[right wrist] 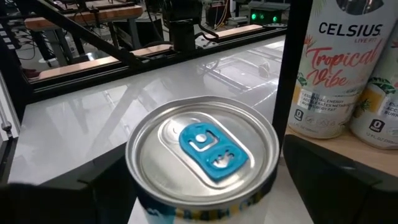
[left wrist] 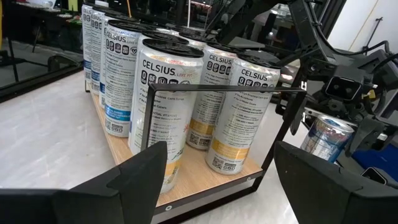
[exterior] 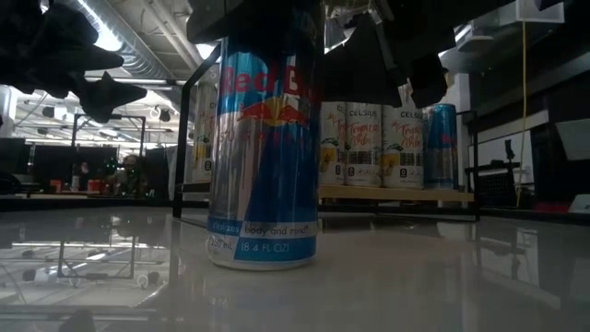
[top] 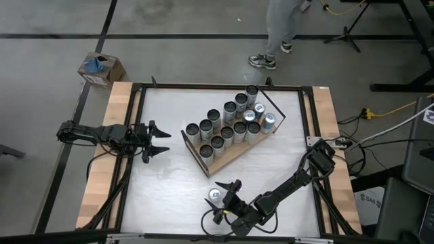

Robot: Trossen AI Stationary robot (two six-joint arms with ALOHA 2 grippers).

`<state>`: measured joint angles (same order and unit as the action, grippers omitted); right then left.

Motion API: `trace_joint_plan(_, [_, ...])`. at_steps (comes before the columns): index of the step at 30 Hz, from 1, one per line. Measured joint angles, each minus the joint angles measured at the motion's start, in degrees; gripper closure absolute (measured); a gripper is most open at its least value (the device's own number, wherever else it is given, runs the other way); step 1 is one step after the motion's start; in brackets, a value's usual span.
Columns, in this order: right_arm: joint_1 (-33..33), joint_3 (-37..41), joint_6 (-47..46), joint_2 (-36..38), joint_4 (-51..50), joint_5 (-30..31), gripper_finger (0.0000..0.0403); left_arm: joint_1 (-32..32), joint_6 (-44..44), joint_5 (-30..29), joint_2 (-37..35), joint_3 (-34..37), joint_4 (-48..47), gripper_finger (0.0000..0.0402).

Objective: Place canned beverage on shelf
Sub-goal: Put the blue soda can on the shelf

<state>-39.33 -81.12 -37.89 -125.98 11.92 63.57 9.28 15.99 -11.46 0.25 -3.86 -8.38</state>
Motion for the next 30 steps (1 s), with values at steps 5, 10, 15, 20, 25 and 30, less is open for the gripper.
trace_joint_plan(5, [0.0, 0.0, 0.24, 0.0, -0.06, 0.04, 0.0045, 0.0, 0.0, 0.0, 0.0, 0.0, 0.0, 0.0112])
trace_joint_plan(10, [0.0, 0.0, 0.26, -0.01, -0.06, 0.04, 0.0078, 0.02, 0.0, 0.0, 0.0, 0.0, -0.02, 0.0112])
trace_joint_plan(15, [-0.02, 0.0, 0.26, 0.01, -0.04, 0.04, 0.013, 0.01, 0.0, 0.0, 0.0, 0.0, -0.01, 0.0112])
trace_joint_plan(20, [-0.02, 0.0, 0.89, 0.01, -0.24, 0.61, 0.0168, 0.01, 0.01, 0.0, 0.0, 0.0, -0.01, 0.0112])
trace_joint_plan(25, [-0.38, 0.0, 1.09, 0.01, -3.04, 3.01, 0.0176, 0.0, 0.01, 0.0, 0.0, 0.0, -0.01, 0.0112])
trace_joint_plan(30, [-1.28, 0.0, 0.66, 0.1, -5.52, 5.02, 0.0172, 0.02, 0.02, 0.0, 0.0, 0.0, -0.02, 0.0112])
